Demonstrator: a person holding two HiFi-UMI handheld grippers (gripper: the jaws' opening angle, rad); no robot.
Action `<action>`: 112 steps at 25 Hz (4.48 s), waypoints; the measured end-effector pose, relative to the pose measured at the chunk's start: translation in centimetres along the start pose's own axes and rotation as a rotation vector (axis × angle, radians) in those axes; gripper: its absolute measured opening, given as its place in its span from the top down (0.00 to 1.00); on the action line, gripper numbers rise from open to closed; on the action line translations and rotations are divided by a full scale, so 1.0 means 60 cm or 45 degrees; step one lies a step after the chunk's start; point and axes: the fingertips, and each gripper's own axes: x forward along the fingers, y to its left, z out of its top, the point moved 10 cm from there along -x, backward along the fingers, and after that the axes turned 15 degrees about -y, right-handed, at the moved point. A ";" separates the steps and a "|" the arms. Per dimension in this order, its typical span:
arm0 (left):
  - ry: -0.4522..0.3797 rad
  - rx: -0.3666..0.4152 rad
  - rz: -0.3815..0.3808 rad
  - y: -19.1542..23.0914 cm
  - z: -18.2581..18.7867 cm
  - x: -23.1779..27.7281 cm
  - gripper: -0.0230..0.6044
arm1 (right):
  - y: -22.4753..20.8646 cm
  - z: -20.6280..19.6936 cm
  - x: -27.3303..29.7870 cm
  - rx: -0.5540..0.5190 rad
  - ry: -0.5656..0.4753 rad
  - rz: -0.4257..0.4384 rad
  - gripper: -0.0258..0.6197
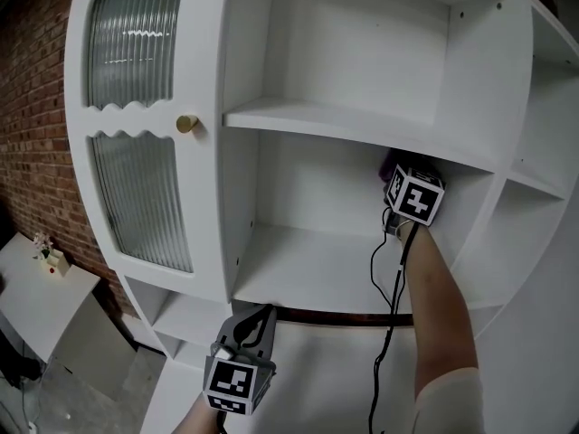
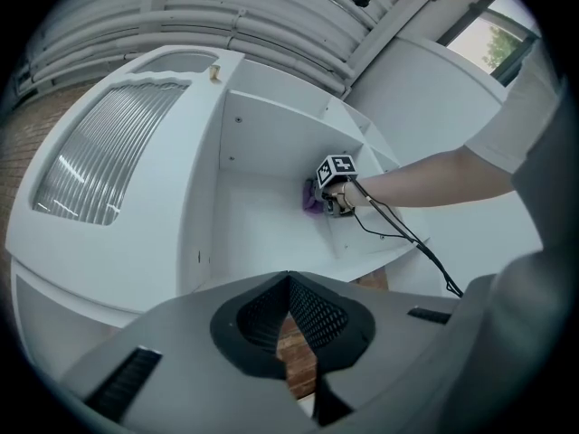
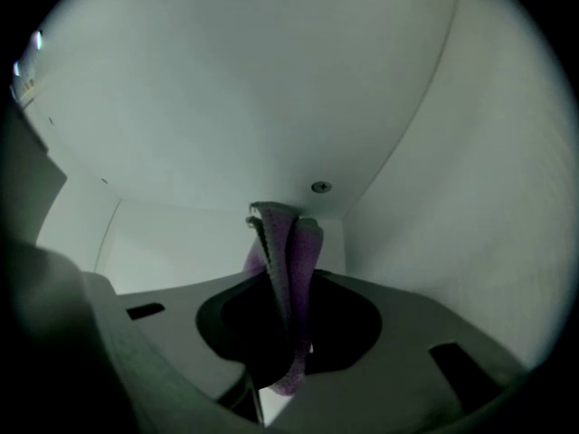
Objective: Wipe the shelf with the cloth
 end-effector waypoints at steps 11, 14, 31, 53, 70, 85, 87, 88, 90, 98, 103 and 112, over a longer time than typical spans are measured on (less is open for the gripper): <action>0.025 -0.004 0.048 0.004 -0.006 -0.019 0.94 | 0.028 0.033 -0.040 0.181 0.061 0.067 0.84; 0.032 -0.009 0.055 0.011 -0.008 -0.029 0.94 | 0.069 0.050 -0.059 0.209 0.056 0.152 0.84; 0.033 0.001 0.071 0.119 -0.012 -0.111 0.94 | 0.415 -0.050 -0.097 0.205 0.192 0.519 0.84; 0.069 -0.024 0.051 0.120 -0.033 -0.102 0.94 | 0.335 -0.087 -0.056 0.046 0.159 0.375 0.84; 0.093 0.015 0.018 0.035 -0.026 -0.059 0.94 | 0.073 -0.102 -0.059 -0.034 0.220 0.083 0.83; 0.103 0.016 0.037 -0.022 -0.035 -0.043 0.94 | 0.002 -0.094 -0.069 0.085 0.290 -0.079 0.84; 0.101 0.018 0.037 -0.021 -0.034 -0.047 0.94 | 0.004 -0.086 -0.075 0.086 0.303 -0.079 0.84; 0.098 0.016 0.039 -0.020 -0.033 -0.050 0.94 | 0.005 -0.083 -0.079 0.086 0.311 -0.077 0.84; 0.091 0.009 0.042 -0.014 -0.031 -0.055 0.94 | 0.010 -0.080 -0.087 0.089 0.325 -0.059 0.84; 0.077 -0.008 0.037 0.019 -0.024 -0.076 0.94 | 0.096 -0.108 -0.125 0.106 0.396 0.088 0.84; 0.089 -0.014 0.027 0.048 -0.025 -0.092 0.94 | 0.197 -0.134 -0.143 0.180 0.472 0.226 0.84; 0.094 0.014 0.046 0.108 -0.035 -0.117 0.94 | 0.365 -0.143 -0.127 0.284 0.518 0.407 0.84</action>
